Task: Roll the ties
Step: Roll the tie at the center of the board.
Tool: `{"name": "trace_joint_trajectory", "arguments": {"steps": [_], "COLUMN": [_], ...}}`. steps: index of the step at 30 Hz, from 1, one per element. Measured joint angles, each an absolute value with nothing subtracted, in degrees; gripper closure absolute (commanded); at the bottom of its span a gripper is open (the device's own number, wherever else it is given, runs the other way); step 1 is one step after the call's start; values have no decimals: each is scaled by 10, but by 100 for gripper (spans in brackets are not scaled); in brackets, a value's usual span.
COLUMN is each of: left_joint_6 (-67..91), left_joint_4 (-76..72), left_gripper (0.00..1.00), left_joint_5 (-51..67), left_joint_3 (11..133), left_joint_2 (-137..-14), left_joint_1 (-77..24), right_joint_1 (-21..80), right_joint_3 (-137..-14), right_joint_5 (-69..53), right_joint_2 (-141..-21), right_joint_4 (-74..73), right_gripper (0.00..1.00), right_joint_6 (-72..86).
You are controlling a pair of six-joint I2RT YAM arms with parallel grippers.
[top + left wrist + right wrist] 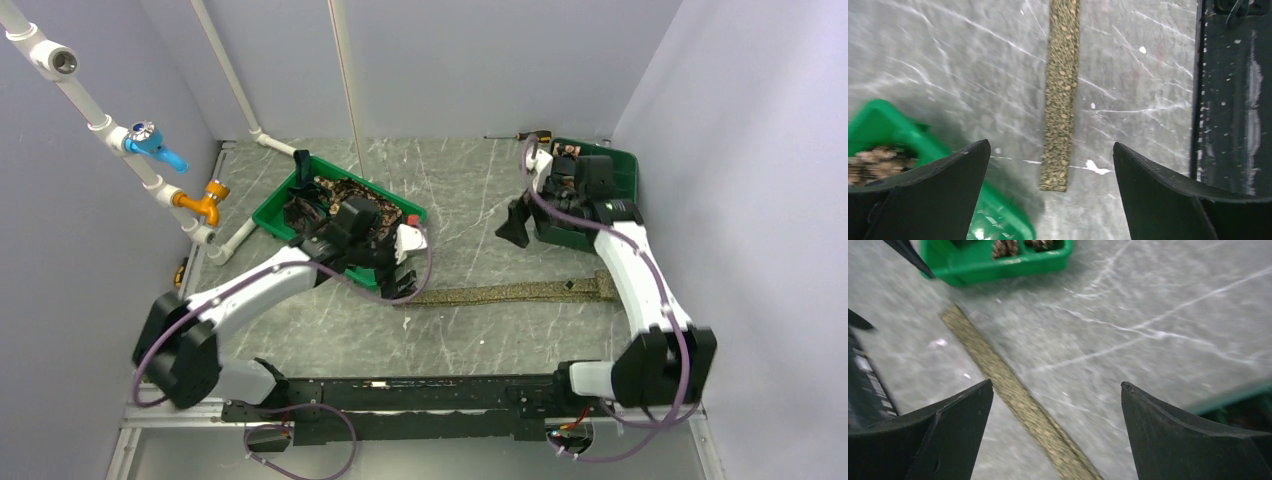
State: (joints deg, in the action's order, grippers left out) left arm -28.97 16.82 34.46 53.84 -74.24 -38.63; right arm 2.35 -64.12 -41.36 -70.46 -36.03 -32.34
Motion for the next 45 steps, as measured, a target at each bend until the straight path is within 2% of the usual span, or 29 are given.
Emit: {"name": "trace_joint_trajectory", "arguments": {"steps": [3, 7, 10, 12, 13, 14, 16, 20, 23, 25, 29, 35, 45], "left_joint_6": [-227, -88, 22, 95, 121, 148, 196, 255, 287, 305, 328, 343, 347], "left_joint_4": [179, 133, 102, 67, 58, 50, 41, 23, 15, 15, 13, 15, 29], "left_gripper": [1, 3, 16, 33, 43, 48, 49, 49, 49, 50, 55, 70, 84], "left_joint_5": [367, 352, 324, 298, 288, 274, 246, 214, 200, 185, 176, 164, 118], "left_joint_3": [554, 472, 423, 399, 393, 388, 386, 386, 386, 386, 386, 386, 387], "left_joint_2": [-808, -780, -751, -747, -749, -751, -761, -783, -797, -809, -830, -845, -859], "left_joint_1": [-372, -361, -363, -364, -364, -364, -363, -363, -363, -363, -362, -362, -373], "right_joint_1": [23, 25, 36, 53, 63, 73, 98, 140, 152, 155, 180, 249, 321], "right_joint_3": [-686, -650, -620, -618, -616, -612, -592, -558, -542, -535, -527, -543, -574], "right_joint_5": [-465, -493, -493, -493, -492, -488, -475, -445, -426, -417, -403, -410, -424], "right_joint_2": [-799, -841, -844, -858, -867, -873, -884, -892, -892, -892, -893, -946, -1010], "right_joint_4": [-349, -282, -257, -248, -240, -234, -223, -220, -220, -221, -213, -195, -163], "right_gripper": [0, 0, 1, 6, 11, 14, 28, 68, 91, 100, 100, 100, 100], "right_joint_6": [-211, -52, 43, 84, 100, 111, 134, 153, 155, 152, 159, 170, 204]}}
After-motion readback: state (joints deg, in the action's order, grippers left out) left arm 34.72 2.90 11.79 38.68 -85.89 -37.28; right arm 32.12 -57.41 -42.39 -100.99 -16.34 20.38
